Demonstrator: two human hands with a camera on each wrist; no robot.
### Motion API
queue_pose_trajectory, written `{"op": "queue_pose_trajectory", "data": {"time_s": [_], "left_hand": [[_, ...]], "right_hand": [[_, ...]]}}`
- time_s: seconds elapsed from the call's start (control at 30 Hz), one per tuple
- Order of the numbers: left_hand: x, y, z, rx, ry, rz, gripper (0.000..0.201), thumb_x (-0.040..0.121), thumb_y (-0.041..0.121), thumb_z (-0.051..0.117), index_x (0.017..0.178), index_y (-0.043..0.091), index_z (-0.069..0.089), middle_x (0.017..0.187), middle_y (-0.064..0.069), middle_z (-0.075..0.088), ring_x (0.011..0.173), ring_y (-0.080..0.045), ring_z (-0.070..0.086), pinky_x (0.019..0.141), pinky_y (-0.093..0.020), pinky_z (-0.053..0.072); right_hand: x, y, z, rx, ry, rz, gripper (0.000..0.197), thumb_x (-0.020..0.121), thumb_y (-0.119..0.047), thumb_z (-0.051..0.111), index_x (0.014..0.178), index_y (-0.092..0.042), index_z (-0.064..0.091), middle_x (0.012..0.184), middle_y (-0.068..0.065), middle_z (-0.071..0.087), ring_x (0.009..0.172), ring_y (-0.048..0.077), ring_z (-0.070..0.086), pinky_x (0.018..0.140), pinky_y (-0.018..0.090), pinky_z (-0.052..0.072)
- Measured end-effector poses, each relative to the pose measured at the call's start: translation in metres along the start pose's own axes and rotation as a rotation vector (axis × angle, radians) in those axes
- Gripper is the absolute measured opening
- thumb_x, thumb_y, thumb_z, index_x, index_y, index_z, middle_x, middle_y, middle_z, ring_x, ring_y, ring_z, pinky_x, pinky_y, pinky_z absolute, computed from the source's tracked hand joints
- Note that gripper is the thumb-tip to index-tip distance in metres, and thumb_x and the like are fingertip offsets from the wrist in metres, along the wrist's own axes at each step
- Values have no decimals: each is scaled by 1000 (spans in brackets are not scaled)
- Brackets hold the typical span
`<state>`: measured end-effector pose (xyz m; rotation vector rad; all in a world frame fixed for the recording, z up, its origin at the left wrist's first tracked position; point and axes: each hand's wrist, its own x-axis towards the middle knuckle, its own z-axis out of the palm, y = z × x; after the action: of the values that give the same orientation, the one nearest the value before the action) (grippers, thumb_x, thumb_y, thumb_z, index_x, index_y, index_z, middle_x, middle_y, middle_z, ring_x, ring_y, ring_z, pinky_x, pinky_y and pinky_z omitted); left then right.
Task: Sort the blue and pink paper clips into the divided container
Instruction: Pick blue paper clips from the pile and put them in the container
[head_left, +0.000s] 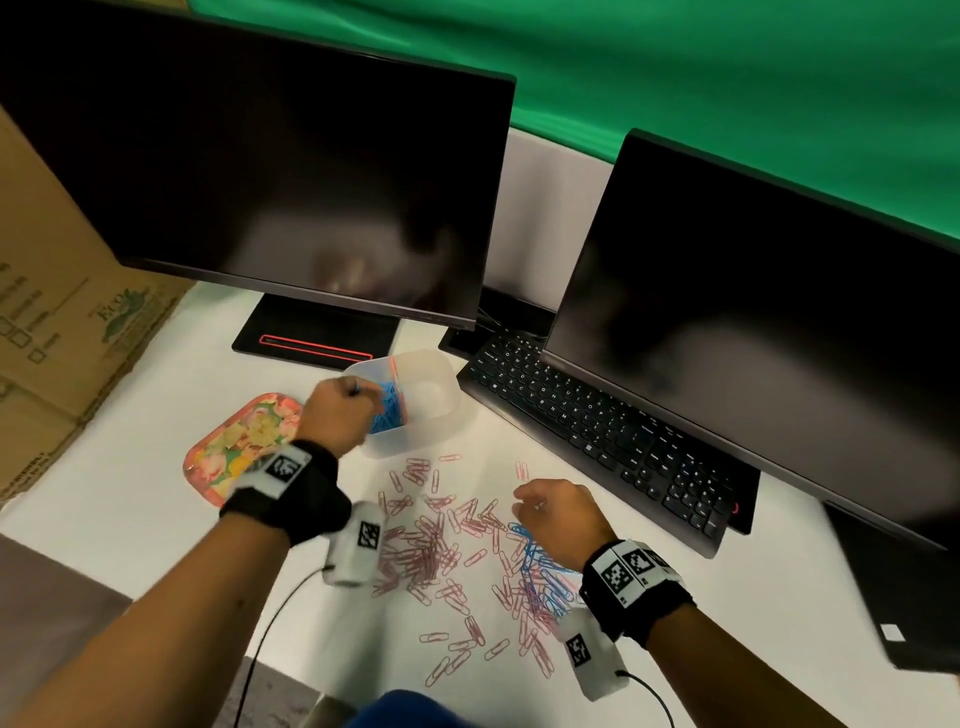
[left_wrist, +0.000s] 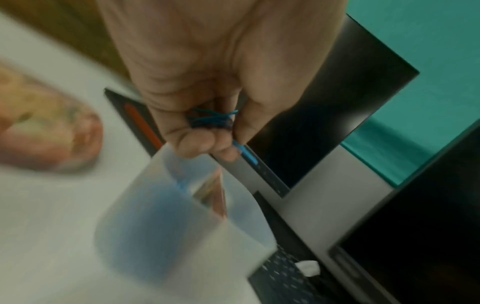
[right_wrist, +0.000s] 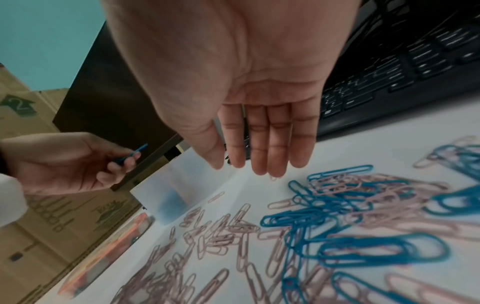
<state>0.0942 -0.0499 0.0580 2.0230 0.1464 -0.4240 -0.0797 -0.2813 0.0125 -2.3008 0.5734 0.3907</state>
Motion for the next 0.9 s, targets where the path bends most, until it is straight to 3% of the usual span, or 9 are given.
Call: {"op": "queue_pose_trajectory", "data": {"time_s": [0.13,0.2,0.27,0.4,0.5,0.6,0.7,0.8,0.9], "left_hand": [[38,17,-1,648,16,73,20,88,16,51,91,5,67,95,-16,68,87,-33,63,75,-36,55],[47,22,7,848,-45,96,22,86,14,56,102,4,67,101,-15,67,91,-31,63,75,-35,55],[50,24,11,982,-91,117,27,85,14,58,108,4,65,106,-15,67,92,-29,62,73,-34,52],[41,26,15,929,-50,146,39,81,12,64,119,8,58,118,-17,57,106,-35,59,86,-41,52],[9,30,37,758,-14,461,38,77,10,67,113,18,61,116,-8,52,104,-31,56,88,-41,50],[-36,24,80,730,-289,638,23,85,14,62,107,23,63,108,4,54,91,-16,56,84,-30,49],[-67,7,125,833,-563,660,27,86,18,62,112,25,61,112,4,54,98,-16,57,89,-33,50],[-79,-12,154,945,-687,692,36,83,19,61,118,22,56,116,-1,50,102,-23,58,86,-35,52],[-77,-22,167,1070,-707,760,43,84,16,59,126,21,51,119,-3,46,106,-26,54,85,-40,53]], "right_hand": [[-10,21,-14,44,82,42,21,87,-26,63,105,-22,72,100,0,73,90,13,67,86,23,53],[-17,35,-25,38,129,67,20,88,-20,61,105,-19,72,101,-1,73,86,10,65,75,12,48],[-25,48,-34,12,173,102,20,88,-17,60,103,-19,72,102,-2,73,84,8,63,76,14,44],[-38,68,-37,-101,158,127,26,89,-14,50,102,-21,72,107,-4,73,93,12,65,78,10,43],[-45,70,-27,-186,89,105,30,89,-15,49,109,-21,70,114,-2,70,102,18,64,90,23,48],[-43,61,-16,-199,63,61,31,87,-23,58,118,-24,64,116,1,66,99,18,63,86,26,50],[-35,47,-8,-263,45,0,41,86,-31,61,126,-27,56,121,0,58,104,20,62,89,30,52],[-29,36,-5,-326,49,-30,39,85,-30,61,124,-27,55,117,0,56,105,24,60,86,33,51],[-32,42,-5,-315,83,-23,35,85,-26,60,120,-26,57,114,0,55,103,24,60,85,34,52]]}}
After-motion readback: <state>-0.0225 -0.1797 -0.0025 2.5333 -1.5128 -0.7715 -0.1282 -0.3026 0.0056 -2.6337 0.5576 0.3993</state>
